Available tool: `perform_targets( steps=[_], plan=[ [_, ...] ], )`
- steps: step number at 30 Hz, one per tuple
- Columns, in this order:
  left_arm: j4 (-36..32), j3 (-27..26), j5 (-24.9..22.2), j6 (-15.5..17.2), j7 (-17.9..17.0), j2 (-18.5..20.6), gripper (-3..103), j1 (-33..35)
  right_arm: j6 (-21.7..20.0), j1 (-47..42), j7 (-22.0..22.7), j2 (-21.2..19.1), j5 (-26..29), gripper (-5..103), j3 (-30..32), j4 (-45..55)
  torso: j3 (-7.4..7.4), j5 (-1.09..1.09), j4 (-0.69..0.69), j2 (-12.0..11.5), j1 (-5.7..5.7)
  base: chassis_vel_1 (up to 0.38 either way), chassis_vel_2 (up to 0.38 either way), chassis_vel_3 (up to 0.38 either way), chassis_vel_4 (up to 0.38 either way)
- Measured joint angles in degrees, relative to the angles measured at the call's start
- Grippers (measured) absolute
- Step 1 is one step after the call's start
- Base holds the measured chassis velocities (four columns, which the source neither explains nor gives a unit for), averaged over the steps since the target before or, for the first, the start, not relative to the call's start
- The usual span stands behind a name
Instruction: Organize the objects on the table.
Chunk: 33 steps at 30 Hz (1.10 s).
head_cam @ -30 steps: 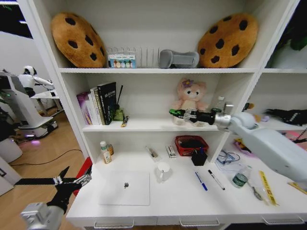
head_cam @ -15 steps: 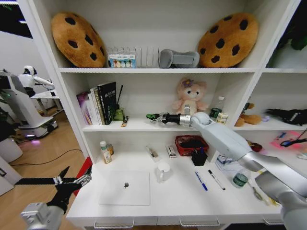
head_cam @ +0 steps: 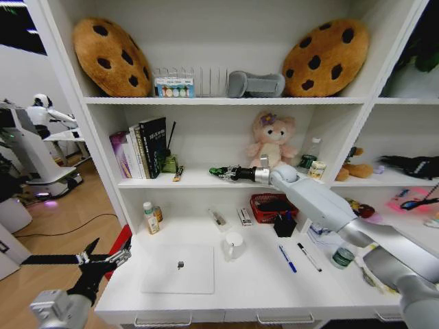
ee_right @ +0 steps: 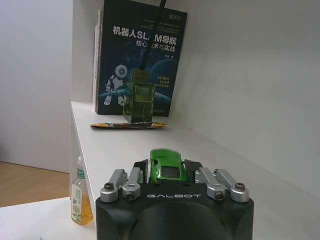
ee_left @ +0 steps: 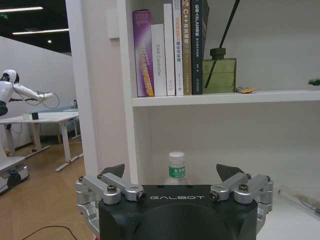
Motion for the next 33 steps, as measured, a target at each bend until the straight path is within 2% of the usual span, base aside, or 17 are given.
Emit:
perform_targets(
  steps=[9, 11, 14, 16, 18, 19, 20, 22, 24, 25, 26, 27, 28, 29, 30, 31, 33],
  plan=[
    [0.0, 0.0, 0.0, 0.0, 0.0, 0.0, 100, 0.0, -0.12, 0.21, 0.45, -0.4, 0.5, 67, 0.25, 0.77, 0.0, 0.0, 0.0, 0.0, 0.0, 0.0, 0.0, 0.0, 0.0],
    [0.0, 0.0, 0.0, 0.0, 0.0, 0.0, 100, 0.0, 0.07, -0.03, 0.76, -1.07, 2.15, 83, 2.29, 2.78, 0.0, -0.01, 0.01, 0.0, 0.0, 0.0, 0.0, 0.0, 0.0],
    [0.0, 0.0, 0.0, 0.0, 0.0, 0.0, 100, 0.0, 0.87, -0.51, 2.04, -1.61, 3.23, 89, 3.78, 4.54, 0.0, 0.0, 0.01, 0.0, 0.0, 0.0, 0.0, 0.0, 0.0],
    [0.0, 0.01, 0.0, 0.0, 0.02, 0.0, 100, -0.01, 2.15, -3.08, 10.58, -4.73, 6.73, 97, 8.55, 11.79, 0.0, 0.0, 0.02, 0.0, 0.0, 0.0, 0.0, 0.0, 0.0],
    [0.0, 0.0, 0.0, 0.0, -0.01, 0.0, 100, 0.0, 2.2, -4.14, 13.32, -6.09, 7.28, 99, 10.05, 13.92, 0.0, 0.0, 0.04, 0.0, 0.0, 0.0, 0.0, 0.0, 0.0],
    [0.0, 0.01, 0.0, 0.0, 0.0, 0.0, 100, -0.01, 2.25, -7.49, 19.49, -9.86, 7.66, 100, 14.07, 19.23, 0.0, 0.0, 0.0, 0.0, 0.0, 0.0, 0.0, 0.0, 0.0],
    [0.0, 0.01, 0.0, 0.0, 0.0, 0.0, 100, -0.01, 2.25, -7.49, 19.49, -9.86, 7.66, 100, 14.07, 19.23, 0.0, 0.0, 0.0, 0.0, 0.0, 0.0, 0.0, 0.0, 0.0],
    [-0.01, 0.0, 0.0, 0.0, 0.0, 0.0, 100, 0.0, 1.71, -15.27, 28.85, -16.13, 7.68, 100, 22.73, 29.09, -0.01, 0.02, -0.01, 0.0, 0.0, 0.0, 0.0, 0.0, 0.0],
    [-0.01, 0.0, 0.0, 0.0, 0.0, 0.0, 100, -0.01, 1.74, -19.49, 32.5, -18.65, 7.69, 100, 26.2, 32.96, -0.02, -0.02, -0.04, 0.01, 0.0, 0.0, 0.0, 0.0, 0.0],
    [0.0, 0.0, 0.0, 0.0, -0.07, 0.0, 100, 0.0, 2.29, -26.3, 38.63, -22.03, 7.68, 100, 30.62, 37.63, -0.02, 0.01, -0.04, 0.01, -0.02, 0.0, 0.0, 0.0, 0.0],
    [0.0, 0.0, 0.0, 0.0, -0.07, 0.0, 100, 0.0, 2.29, -26.3, 38.63, -22.03, 7.68, 100, 30.62, 37.63, -0.02, 0.01, -0.04, 0.01, -0.02, 0.0, 0.0, 0.0, 0.0],
    [-0.01, 0.0, 0.0, 0.0, -0.04, 0.0, 100, -0.01, 2.4, -33.72, 44.65, -24.35, 7.39, 100, 37.0, 42.01, -0.01, 0.07, -0.04, 0.0, -0.01, 0.0, 0.0, 0.0, 0.0],
    [-0.01, 0.0, 0.0, 0.0, 0.0, 0.0, 100, 0.0, 2.09, -39.59, 48.17, -25.29, 7.09, 100, 42.65, 45.36, -0.01, 0.02, -0.02, 0.01, -0.01, 0.0, 0.0, 0.0, 0.0],
    [-0.01, 0.0, 0.0, 0.0, 0.0, 0.0, 100, 0.0, 2.09, -39.59, 48.17, -25.29, 7.09, 100, 42.65, 45.36, -0.01, 0.02, -0.02, 0.01, -0.01, 0.0, 0.0, 0.0, 0.0],
    [-0.01, 0.0, 0.0, 0.0, 0.0, 0.0, 100, -0.01, 1.07, -49.01, 53.29, -25.53, 6.53, 100, 50.01, 49.89, -0.03, -0.05, -0.03, 0.02, -0.03, 0.0, 0.0, 0.0, 0.0],
    [-0.01, 0.0, 0.0, 0.0, 0.0, 0.0, 100, -0.01, 1.07, -49.01, 53.29, -25.53, 6.53, 100, 50.01, 49.89, -0.03, -0.05, -0.03, 0.02, -0.03, 0.0, 0.0, 0.0, 0.0],
    [-0.01, 0.0, 0.0, 0.0, 0.0, 0.0, 100, 0.0, -0.71, -59.61, 60.78, -23.61, 6.03, 100, 57.19, 55.04, -0.01, 0.08, 0.0, 0.0, -0.02, 0.0, 0.0, 0.0, 0.0]
  ],
)
